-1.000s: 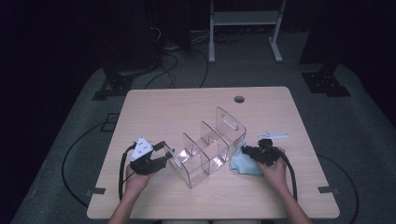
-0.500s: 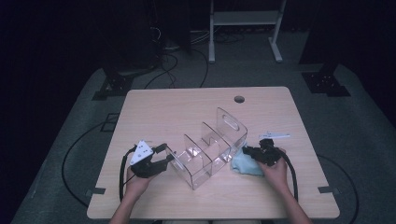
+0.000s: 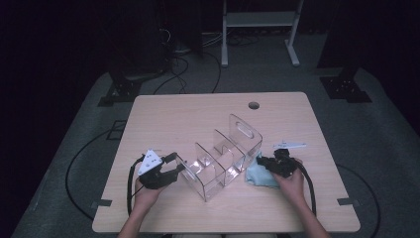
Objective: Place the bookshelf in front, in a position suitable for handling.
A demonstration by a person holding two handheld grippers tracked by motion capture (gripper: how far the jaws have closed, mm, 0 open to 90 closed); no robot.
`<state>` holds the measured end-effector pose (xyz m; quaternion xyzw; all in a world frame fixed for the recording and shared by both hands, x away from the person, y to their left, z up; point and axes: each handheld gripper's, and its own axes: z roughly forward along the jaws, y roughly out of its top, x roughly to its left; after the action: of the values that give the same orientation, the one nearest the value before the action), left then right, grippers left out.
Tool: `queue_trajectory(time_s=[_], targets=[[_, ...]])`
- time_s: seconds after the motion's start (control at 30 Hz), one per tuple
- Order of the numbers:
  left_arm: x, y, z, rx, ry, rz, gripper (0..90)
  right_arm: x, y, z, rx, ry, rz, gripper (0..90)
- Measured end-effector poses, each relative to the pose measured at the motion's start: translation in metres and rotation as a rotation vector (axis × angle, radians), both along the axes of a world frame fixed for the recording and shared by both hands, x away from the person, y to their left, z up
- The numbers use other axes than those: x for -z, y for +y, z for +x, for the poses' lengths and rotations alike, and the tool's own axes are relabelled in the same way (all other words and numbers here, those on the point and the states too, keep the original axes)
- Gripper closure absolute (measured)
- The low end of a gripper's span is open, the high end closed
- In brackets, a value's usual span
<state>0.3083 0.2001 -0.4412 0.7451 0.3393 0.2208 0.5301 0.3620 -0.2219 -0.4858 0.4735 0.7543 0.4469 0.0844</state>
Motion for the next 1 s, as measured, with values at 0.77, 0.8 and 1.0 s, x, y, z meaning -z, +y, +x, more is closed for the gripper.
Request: queue_trajectory(time_s=[0.77, 0.8, 1.0], targets=[[0.002, -0.002, -0.002, -0.003, -0.005, -0.012, 46.9, -0.007, 0.042, -0.030, -0.120, -0.043, -0.032, 84.0], [0.002, -0.003, -0.002, -0.004, -0.006, -0.012, 46.8, -0.013, 0.042, -0.033, -0.116, -0.066, -0.017, 84.0], [0.003, -0.003, -0.002, -0.006, -0.008, -0.016, 46.7, -0.011, 0.041, -0.032, -0.111, -0.063, -0.007, 84.0]])
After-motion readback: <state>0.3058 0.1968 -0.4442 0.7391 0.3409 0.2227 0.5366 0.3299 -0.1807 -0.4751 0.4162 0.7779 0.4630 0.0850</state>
